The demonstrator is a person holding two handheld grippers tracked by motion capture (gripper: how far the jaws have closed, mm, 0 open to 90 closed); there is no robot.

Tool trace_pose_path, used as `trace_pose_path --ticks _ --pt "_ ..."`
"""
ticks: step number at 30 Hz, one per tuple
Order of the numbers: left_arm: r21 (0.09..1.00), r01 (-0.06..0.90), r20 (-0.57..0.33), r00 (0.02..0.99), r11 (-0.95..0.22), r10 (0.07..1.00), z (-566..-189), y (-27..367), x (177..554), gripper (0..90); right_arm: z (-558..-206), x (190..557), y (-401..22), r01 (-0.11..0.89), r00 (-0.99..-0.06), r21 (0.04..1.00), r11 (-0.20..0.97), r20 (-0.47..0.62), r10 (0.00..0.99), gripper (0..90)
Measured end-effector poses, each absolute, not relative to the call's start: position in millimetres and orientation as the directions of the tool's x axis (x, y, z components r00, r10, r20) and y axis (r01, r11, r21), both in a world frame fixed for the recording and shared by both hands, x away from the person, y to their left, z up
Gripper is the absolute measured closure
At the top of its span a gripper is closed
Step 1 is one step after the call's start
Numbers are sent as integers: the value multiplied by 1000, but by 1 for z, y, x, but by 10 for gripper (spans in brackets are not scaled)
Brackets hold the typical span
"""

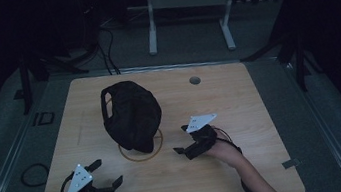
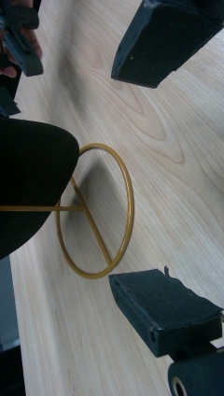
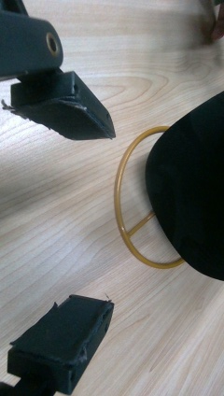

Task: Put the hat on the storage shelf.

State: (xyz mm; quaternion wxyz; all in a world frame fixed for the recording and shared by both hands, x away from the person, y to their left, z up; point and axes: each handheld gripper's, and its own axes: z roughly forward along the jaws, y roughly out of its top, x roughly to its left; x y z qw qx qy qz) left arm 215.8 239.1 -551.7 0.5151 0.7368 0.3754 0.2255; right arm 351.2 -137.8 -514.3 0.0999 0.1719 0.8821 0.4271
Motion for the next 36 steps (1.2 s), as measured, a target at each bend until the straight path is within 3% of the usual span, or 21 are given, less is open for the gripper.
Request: trace_pose_path --ticks 36 --pt "928 321 -51 614 -190 788 -552 239 216 47 -545 329 -171 218 -913 801 558 -35 407 142"
